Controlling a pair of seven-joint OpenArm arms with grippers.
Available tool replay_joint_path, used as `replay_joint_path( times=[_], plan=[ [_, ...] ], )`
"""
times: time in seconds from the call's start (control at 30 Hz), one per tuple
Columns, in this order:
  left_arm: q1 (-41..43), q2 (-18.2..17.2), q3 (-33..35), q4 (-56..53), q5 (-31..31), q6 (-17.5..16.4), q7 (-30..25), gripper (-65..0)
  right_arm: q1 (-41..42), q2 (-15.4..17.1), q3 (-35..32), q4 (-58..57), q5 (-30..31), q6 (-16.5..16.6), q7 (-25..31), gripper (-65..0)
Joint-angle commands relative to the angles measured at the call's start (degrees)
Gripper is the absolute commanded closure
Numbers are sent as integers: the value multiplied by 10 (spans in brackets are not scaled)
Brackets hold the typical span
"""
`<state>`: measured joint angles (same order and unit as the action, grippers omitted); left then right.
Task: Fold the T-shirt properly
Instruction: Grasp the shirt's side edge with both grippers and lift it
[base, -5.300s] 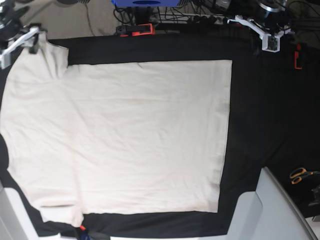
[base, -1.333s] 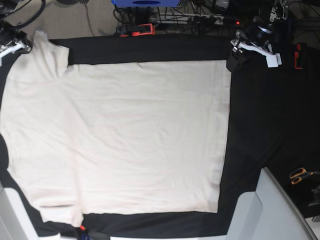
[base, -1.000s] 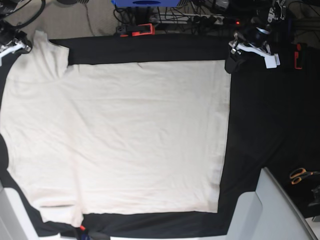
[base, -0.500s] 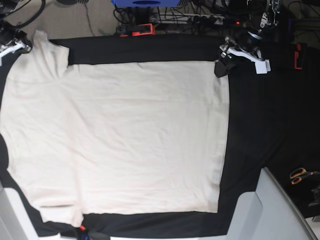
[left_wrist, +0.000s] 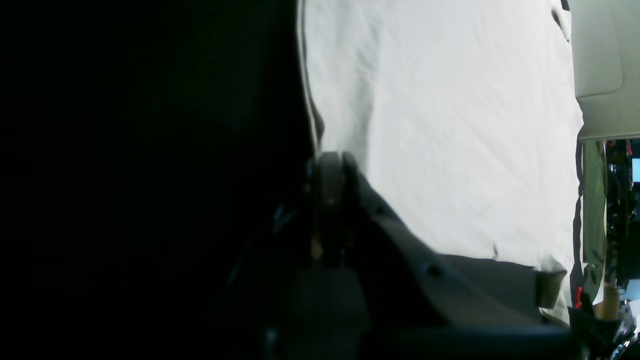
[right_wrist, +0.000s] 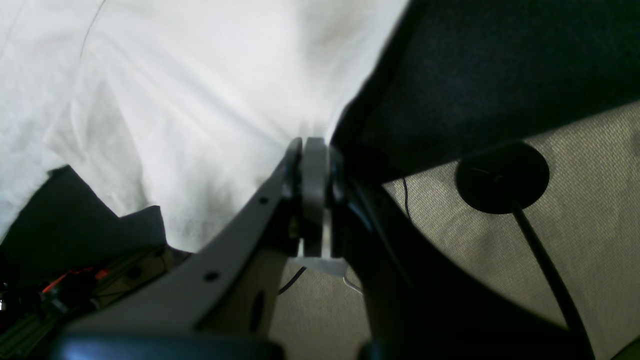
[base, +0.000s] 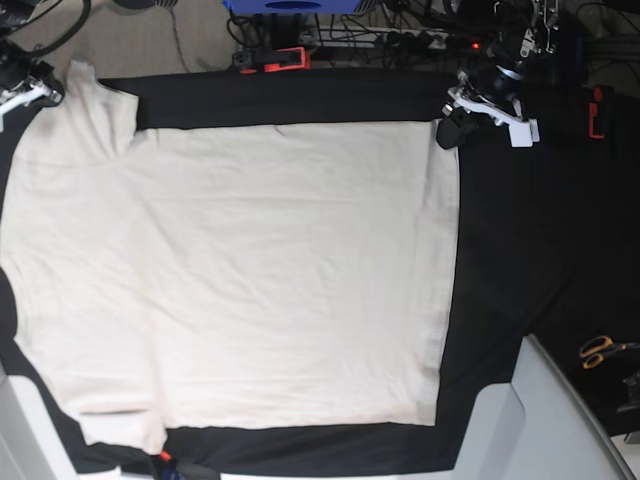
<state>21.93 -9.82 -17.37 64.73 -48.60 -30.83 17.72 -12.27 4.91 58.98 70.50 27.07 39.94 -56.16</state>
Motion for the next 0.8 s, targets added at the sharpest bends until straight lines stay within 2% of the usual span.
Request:
replay_joint_path(
  times=[0.0, 0.27, 0.4, 0.47, 0.6, 0.7, 0.77],
  plan=[
    [6, -4, -2, 9, 0, 10, 8, 0, -3, 10, 1, 9, -1, 1, -3, -2],
    [27, -12, -2, 57, 1, 12, 8, 0, -18, 9, -2, 44, -1, 1, -3, -2],
    [45, -25, 3, 115, 1, 58, 8, 0, -42, 6, -54, 139, -1, 1, -3, -2],
    [46, -25, 4, 138, 1, 66, 8, 0, -42, 6, -67, 162, -1, 1, -6, -2],
    [43, -30, 4, 166, 1, 73, 9, 0, -28, 10, -80, 175, -1, 1, -8, -2],
    [40, -33, 4, 180, 1, 121, 9, 0, -12, 24, -80, 173, -1, 1, -10, -2],
    [23, -34, 6, 176, 1, 129, 15, 0, 4, 33, -81, 169, -1, 1, -10, -2]
  ],
)
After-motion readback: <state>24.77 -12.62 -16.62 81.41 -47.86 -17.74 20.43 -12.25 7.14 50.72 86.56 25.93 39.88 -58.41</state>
